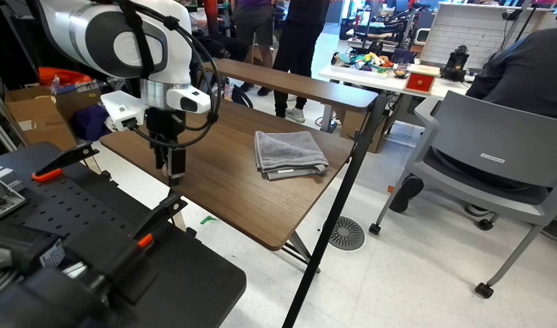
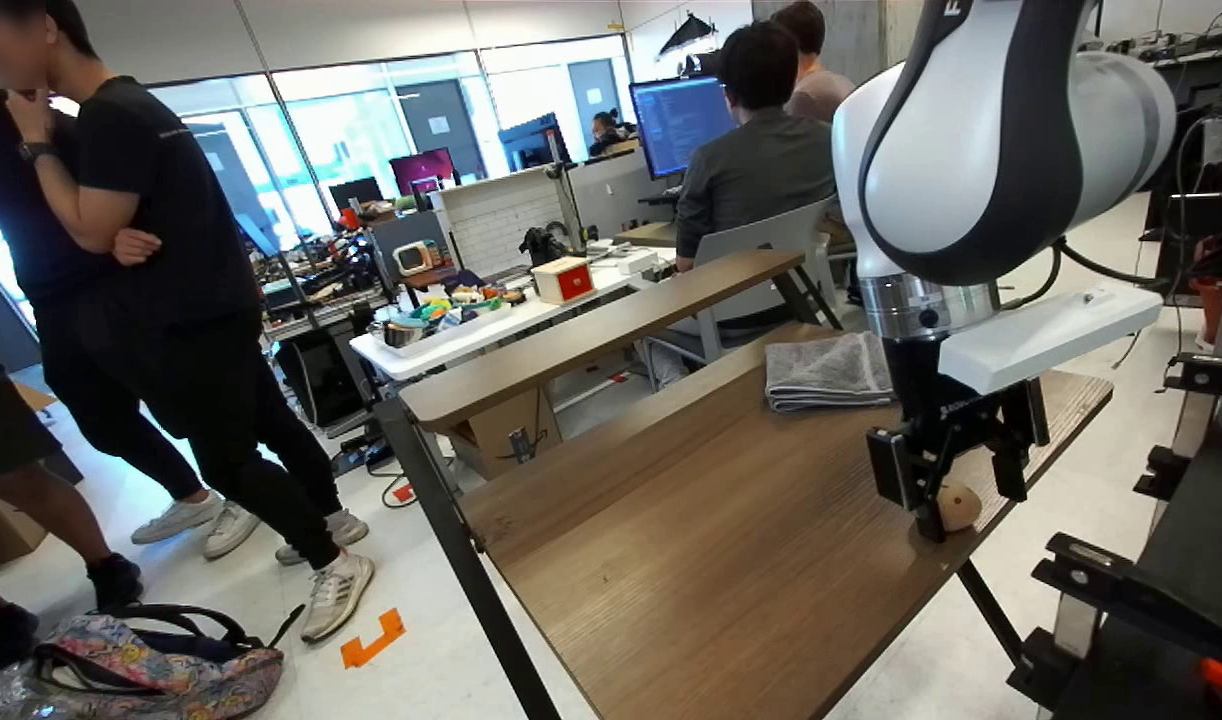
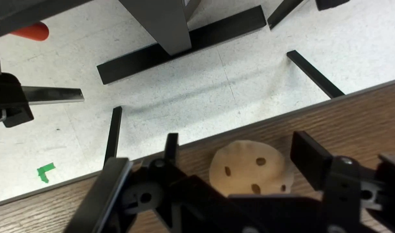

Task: Use the grey towel to wipe the table, move the cookie plush toy backwards

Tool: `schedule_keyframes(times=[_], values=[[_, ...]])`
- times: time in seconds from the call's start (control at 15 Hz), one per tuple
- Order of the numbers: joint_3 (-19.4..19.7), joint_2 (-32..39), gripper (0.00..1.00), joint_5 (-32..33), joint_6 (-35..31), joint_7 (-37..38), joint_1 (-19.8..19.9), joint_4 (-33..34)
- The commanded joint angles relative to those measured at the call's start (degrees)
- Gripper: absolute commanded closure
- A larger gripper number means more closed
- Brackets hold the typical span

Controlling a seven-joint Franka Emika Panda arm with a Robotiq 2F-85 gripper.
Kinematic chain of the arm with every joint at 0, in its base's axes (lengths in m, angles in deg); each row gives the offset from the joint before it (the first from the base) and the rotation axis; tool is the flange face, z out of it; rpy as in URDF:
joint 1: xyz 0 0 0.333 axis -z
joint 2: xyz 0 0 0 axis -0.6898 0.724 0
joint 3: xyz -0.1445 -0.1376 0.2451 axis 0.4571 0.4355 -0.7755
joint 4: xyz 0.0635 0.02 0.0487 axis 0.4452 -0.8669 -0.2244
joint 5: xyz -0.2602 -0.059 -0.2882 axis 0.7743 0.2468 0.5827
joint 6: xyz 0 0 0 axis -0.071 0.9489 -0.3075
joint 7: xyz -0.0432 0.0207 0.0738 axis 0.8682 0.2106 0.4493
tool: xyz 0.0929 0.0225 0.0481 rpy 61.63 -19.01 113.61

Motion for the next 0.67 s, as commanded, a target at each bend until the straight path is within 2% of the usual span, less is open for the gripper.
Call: schedule_keyframes(times=[0.0, 0.47, 0.6], values=[[-0.95, 0.45, 0.44, -0.95, 1.38, 0.02, 0.63, 0.67], [-3.17, 0.32, 0.97, -2.3, -1.05, -1.36, 1.79, 0.39], [-3.65, 0.33, 1.0, -2.82, -1.77, -1.73, 2.14, 0.44]])
